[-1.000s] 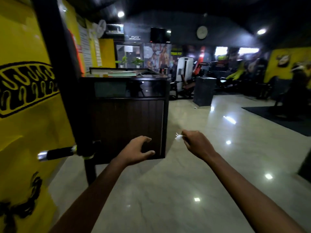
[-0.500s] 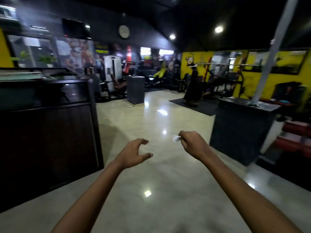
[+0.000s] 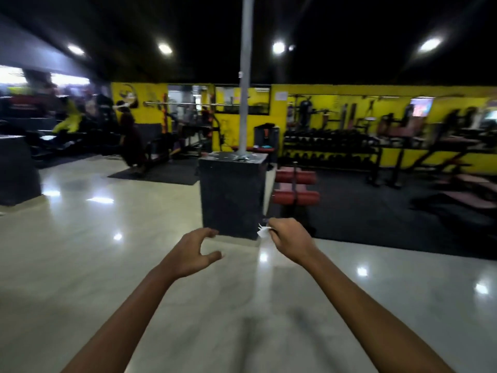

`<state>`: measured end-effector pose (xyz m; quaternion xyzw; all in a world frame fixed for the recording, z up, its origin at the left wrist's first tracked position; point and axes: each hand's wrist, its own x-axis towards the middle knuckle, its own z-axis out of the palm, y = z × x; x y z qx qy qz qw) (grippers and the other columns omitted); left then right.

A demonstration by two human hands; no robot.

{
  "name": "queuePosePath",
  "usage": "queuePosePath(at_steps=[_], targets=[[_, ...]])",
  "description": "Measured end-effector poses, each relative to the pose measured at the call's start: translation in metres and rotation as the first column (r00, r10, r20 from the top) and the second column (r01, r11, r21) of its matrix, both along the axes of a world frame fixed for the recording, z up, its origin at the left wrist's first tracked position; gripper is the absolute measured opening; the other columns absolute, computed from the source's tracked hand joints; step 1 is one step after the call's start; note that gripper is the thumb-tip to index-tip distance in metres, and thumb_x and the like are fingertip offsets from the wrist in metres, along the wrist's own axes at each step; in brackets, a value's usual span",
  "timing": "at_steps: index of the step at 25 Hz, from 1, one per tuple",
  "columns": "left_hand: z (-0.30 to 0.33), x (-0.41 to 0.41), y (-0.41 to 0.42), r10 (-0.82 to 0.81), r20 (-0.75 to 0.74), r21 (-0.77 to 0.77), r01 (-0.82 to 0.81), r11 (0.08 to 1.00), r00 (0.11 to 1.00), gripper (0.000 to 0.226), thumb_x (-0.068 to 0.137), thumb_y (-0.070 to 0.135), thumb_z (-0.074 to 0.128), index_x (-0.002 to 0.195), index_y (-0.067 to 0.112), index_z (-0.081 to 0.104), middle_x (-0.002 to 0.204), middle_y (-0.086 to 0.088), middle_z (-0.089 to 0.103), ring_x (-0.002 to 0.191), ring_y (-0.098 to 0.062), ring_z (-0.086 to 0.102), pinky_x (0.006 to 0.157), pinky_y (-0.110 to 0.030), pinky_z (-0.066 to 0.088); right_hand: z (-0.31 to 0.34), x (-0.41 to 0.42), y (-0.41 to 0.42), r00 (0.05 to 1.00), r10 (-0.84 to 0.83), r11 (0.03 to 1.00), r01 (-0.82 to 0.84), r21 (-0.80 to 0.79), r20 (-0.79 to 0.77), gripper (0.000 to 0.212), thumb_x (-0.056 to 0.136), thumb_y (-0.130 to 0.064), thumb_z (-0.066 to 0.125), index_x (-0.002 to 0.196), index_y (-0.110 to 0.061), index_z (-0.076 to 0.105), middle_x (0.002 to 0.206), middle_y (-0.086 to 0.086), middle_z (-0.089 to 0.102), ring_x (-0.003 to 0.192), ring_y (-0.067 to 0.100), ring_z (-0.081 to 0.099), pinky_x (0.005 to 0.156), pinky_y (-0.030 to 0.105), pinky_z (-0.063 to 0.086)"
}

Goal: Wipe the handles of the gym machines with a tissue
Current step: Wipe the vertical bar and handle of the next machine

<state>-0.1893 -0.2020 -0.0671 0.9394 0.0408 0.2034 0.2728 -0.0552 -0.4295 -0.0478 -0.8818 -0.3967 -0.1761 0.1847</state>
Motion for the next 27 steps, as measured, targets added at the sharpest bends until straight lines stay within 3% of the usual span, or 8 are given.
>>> queuePosePath(at_steps=[3,6,8,10,14,17,22,27], targets=[[0.01,0.054,-0.025,-0.21,-0.04,0.019,0.211,0.977,0.977,0.061,0.079,0.039,0.074,0.132,0.017,0.053,0.128,0.004,0.058,0.114,-0.006,0.053,0.092,-0.017,0.038,0.001,0.015,-0.044,0.982,-0.188,0.982,0.188,0.023,0.006,0.01,0.088,-0.013,0.048,0.087,-0.009,0.057,0.084,0.009,0.065,0.077,0.03,0.06,0.063,0.042,0.048],[0.014,0.083,-0.048,-0.313,-0.023,-0.023,0.312,0.95,0.95,0.073,0.071,0.056,0.07,0.132,0.019,0.052,0.124,0.006,0.059,0.113,-0.007,0.055,0.096,-0.024,0.044,0.003,0.012,-0.083,0.963,-0.27,0.963,0.269,0.03,0.008,0.01,0.088,-0.012,0.049,0.086,-0.008,0.057,0.081,0.01,0.064,0.074,0.03,0.058,0.06,0.039,0.047],[0.012,0.116,-0.089,-0.434,-0.047,-0.007,0.435,0.901,0.899,0.069,0.074,0.051,0.072,0.133,0.02,0.051,0.125,0.008,0.057,0.115,-0.008,0.053,0.099,-0.028,0.043,0.001,0.01,-0.129,0.915,-0.404,0.913,0.404,0.055,-0.008,0.008,0.087,-0.011,0.049,0.083,-0.008,0.056,0.08,0.012,0.063,0.072,0.032,0.057,0.058,0.039,0.045],[0.01,0.142,-0.137,-0.542,-0.055,0.004,0.543,0.84,0.839,0.063,0.079,0.041,0.074,0.133,0.02,0.05,0.126,0.007,0.056,0.117,-0.009,0.052,0.099,-0.026,0.04,-0.001,0.007,-0.181,0.849,-0.528,0.846,0.527,0.082,-0.01,0.01,0.086,-0.012,0.049,0.083,-0.008,0.057,0.08,0.012,0.064,0.073,0.032,0.058,0.06,0.04,0.046],[0.003,0.187,-0.23,-0.679,-0.034,-0.003,0.679,0.734,0.733,0.062,0.078,0.046,0.073,0.131,0.024,0.051,0.125,0.01,0.056,0.118,-0.008,0.051,0.1,-0.026,0.04,-0.007,-0.005,-0.271,0.732,-0.681,0.728,0.68,0.094,-0.02,0.013,0.087,-0.016,0.05,0.087,-0.008,0.06,0.081,0.013,0.065,0.074,0.032,0.06,0.062,0.041,0.049],[0.002,0.207,-0.31,-0.773,-0.005,-0.022,0.773,0.634,0.634,0.062,0.078,0.044,0.074,0.131,0.02,0.053,0.125,0.009,0.056,0.116,-0.005,0.051,0.098,-0.023,0.039,-0.007,-0.019,-0.342,0.646,-0.762,0.639,0.76,0.118,-0.038,0.032,0.086,-0.032,0.04,0.083,-0.007,0.059,0.077,0.012,0.065,0.071,0.03,0.061,0.06,0.04,0.049],[0.005,0.221,-0.428,-0.892,0.002,-0.045,0.891,0.451,0.452,0.059,0.078,0.044,0.074,0.128,0.022,0.054,0.124,0.009,0.058,0.115,-0.005,0.053,0.097,-0.024,0.041,-0.003,-0.055,-0.435,0.485,-0.874,0.483,0.869,0.105,0.001,0.012,0.086,-0.008,0.051,0.085,-0.003,0.062,0.076,0.015,0.066,0.07,0.032,0.061,0.059,0.038,0.047],[0.001,0.213,-0.545,-0.972,-0.004,-0.022,0.972,0.233,0.233,0.058,0.079,0.044,0.073,0.128,0.02,0.055,0.127,0.007,0.057,0.116,-0.006,0.052,0.096,-0.022,0.04,-0.008,-0.116,-0.516,0.235,-0.972,0.236,0.967,0.098,0.018,0.02,0.083,-0.02,0.044,0.085,-0.011,0.062,0.078,0.013,0.067,0.075,0.036,0.062,0.06,0.037,0.047]])
